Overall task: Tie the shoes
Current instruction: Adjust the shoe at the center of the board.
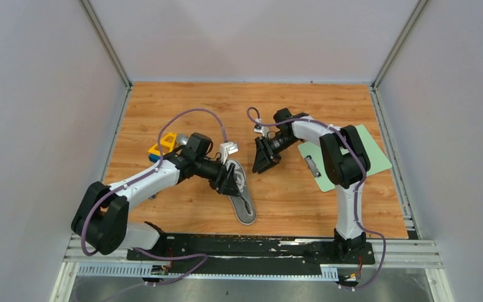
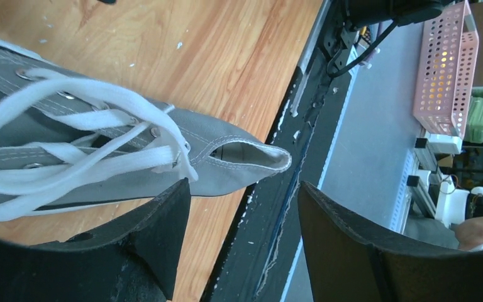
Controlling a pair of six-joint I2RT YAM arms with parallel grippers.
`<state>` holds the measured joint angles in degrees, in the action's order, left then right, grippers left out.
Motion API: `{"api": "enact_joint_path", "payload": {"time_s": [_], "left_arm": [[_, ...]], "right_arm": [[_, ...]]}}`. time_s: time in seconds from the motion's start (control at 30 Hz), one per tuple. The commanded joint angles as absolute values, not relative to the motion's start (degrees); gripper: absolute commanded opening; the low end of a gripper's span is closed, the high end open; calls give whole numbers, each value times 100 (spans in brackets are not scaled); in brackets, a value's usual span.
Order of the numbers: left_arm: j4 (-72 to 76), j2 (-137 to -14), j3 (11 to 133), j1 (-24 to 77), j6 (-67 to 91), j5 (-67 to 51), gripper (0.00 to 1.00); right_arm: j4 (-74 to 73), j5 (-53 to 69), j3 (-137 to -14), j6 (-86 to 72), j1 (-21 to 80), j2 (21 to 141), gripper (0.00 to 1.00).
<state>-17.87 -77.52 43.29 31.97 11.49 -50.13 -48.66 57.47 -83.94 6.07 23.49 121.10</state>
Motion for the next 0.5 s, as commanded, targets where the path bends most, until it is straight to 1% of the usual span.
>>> {"api": "enact_joint_path", "payload": {"time_s": [0.0, 0.13, 0.2, 0.47], "left_arm": [[-2081, -7305, 4794, 2843, 938, -5132, 70], [-2254, -6951, 4796, 2283, 1120, -3871, 69], [-2281, -6966, 4691, 2153, 1213, -3501, 69], [-1629, -7417, 4349, 2101, 1987, -3749, 65]], "right_arm": [[-4842, 5795, -8388, 650, 2346, 11530, 46], [-4816, 5903, -8404, 473, 2383, 11278, 50], [-4825, 6002, -8478, 396, 2484, 11339, 53], [-4926, 6035, -8996, 291, 2974, 11983, 59]]}}
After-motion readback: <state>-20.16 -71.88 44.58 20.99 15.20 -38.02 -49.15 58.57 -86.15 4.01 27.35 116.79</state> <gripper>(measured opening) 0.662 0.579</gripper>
